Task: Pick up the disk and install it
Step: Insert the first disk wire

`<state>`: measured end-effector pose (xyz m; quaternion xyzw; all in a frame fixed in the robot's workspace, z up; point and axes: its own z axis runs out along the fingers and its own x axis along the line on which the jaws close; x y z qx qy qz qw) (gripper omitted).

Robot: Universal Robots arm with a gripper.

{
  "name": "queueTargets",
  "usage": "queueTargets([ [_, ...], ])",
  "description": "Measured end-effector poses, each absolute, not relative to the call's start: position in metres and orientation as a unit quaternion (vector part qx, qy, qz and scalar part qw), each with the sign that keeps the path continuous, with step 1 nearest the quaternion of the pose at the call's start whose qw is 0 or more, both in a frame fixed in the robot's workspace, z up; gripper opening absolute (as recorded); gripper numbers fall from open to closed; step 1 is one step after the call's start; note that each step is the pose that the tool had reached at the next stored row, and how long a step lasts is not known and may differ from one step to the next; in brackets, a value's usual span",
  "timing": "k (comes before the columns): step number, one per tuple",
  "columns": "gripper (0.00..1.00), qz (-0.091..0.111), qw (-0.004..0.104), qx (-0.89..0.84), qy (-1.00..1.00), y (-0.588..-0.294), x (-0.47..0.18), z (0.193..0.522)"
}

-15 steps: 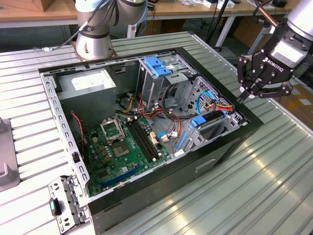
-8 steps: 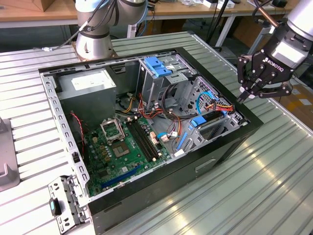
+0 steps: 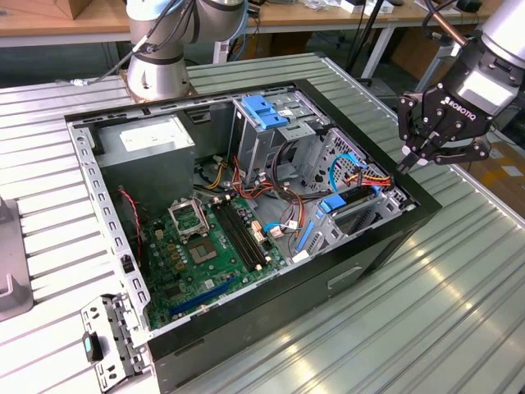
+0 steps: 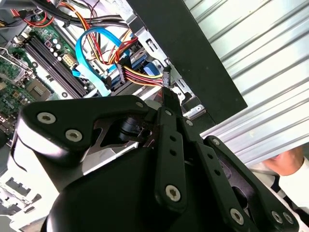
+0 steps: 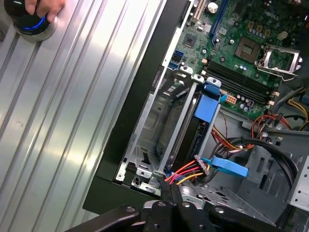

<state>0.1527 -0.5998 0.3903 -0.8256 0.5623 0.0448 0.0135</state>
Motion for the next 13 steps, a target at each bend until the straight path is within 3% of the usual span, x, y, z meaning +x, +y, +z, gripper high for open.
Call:
queueTargets([
  [13,0.10,0.045,0.013,-0.833,0.551,-0.5998,0.1527,0.3903],
])
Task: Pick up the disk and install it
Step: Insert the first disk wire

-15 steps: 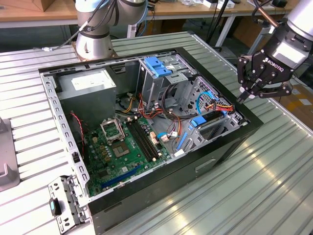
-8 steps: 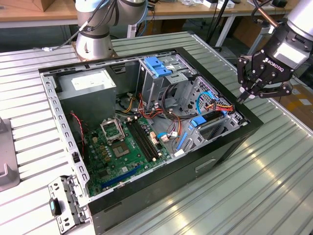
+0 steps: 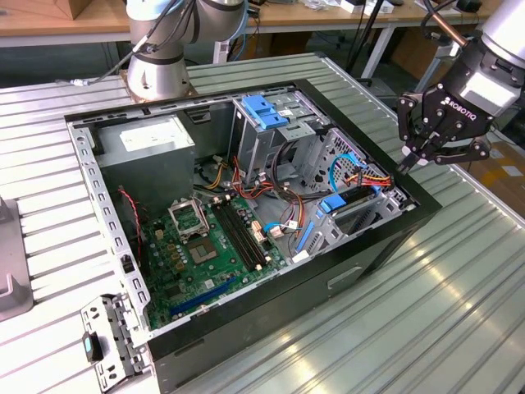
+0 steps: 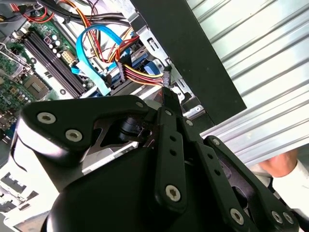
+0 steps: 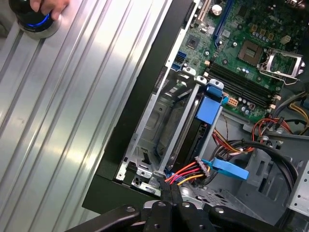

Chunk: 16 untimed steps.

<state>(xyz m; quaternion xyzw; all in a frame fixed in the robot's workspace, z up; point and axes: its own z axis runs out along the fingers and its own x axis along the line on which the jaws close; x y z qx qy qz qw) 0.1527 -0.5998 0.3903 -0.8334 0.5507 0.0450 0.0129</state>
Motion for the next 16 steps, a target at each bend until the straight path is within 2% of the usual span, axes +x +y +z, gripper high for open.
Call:
queueTargets([
  [16,0.10,0.045,0.012,-0.844,0.534,-0.5998,0.1527,0.3903],
])
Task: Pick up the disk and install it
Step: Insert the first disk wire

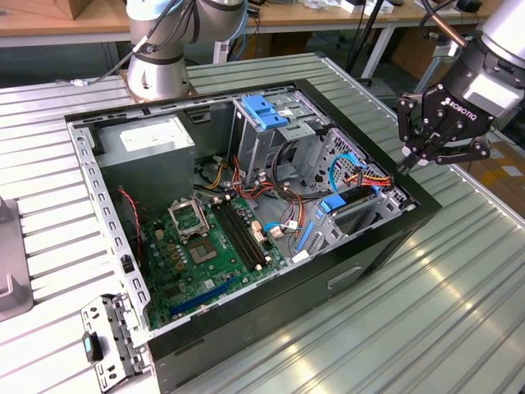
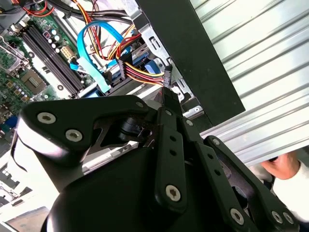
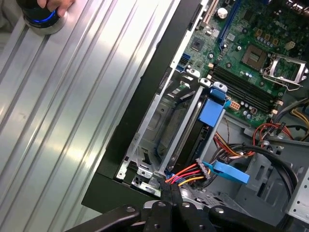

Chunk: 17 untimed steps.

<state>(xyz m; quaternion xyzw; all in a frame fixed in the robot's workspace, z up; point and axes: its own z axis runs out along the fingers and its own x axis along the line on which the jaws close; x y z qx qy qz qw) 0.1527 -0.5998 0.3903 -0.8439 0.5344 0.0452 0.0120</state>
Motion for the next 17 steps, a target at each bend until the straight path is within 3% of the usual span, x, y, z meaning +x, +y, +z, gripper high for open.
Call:
queueTargets([
  [17,0.10,0.045,0.011,-0.851,0.523,-0.5998,0.1527,0.3903],
])
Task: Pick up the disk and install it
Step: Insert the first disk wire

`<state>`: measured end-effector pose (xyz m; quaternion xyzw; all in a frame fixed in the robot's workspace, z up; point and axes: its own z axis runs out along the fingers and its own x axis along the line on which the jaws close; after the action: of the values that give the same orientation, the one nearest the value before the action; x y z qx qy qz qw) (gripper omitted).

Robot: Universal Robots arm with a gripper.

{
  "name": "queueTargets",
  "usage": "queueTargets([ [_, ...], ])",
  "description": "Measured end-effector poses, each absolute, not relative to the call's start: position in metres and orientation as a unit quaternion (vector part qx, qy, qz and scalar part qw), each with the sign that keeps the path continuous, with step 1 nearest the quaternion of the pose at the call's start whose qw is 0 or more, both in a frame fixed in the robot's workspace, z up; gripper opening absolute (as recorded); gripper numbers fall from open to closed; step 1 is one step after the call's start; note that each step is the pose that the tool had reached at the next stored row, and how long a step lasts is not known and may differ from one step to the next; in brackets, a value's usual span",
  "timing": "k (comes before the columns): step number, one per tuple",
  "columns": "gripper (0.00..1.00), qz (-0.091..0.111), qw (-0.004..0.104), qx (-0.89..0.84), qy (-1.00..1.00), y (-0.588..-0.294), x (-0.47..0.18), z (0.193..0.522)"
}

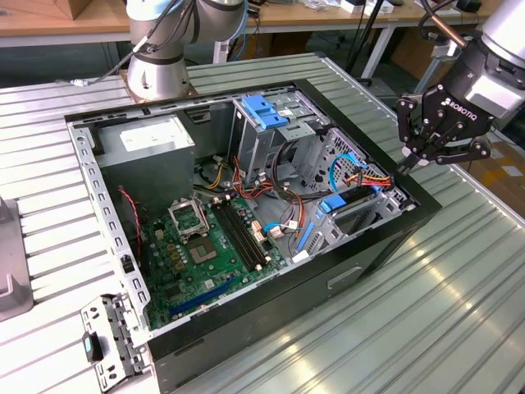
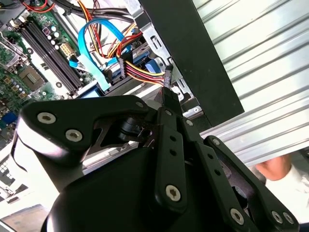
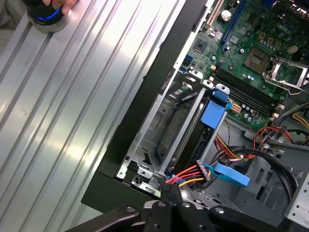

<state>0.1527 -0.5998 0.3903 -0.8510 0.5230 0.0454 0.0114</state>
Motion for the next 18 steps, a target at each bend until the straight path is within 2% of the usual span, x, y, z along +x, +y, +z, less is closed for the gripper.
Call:
queueTargets([
  [18,0.10,0.046,0.011,-0.859,0.509,-0.5998,0.1527,0.3903],
])
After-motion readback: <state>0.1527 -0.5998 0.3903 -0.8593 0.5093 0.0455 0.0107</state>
